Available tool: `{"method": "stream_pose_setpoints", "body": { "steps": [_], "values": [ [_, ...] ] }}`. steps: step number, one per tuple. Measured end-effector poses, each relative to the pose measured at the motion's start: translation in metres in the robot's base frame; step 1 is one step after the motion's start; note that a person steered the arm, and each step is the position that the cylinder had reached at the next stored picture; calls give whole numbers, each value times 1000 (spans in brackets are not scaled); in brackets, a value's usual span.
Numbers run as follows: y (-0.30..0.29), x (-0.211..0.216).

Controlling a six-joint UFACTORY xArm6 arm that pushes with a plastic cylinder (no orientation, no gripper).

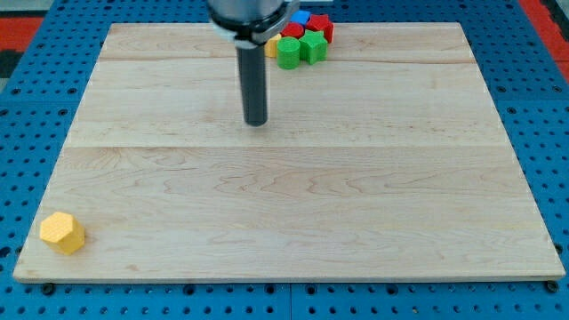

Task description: Point your arm at the top right side of the yellow hexagon

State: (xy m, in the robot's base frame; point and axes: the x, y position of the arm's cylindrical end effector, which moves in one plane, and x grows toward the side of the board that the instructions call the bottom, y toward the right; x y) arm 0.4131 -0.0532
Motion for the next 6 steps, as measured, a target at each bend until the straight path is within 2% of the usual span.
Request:
{"method": "stream_pose_setpoints", "body": {
  "steps": [2, 6],
  "values": [
    [-57, 59],
    [-105, 74]
  ]
}}
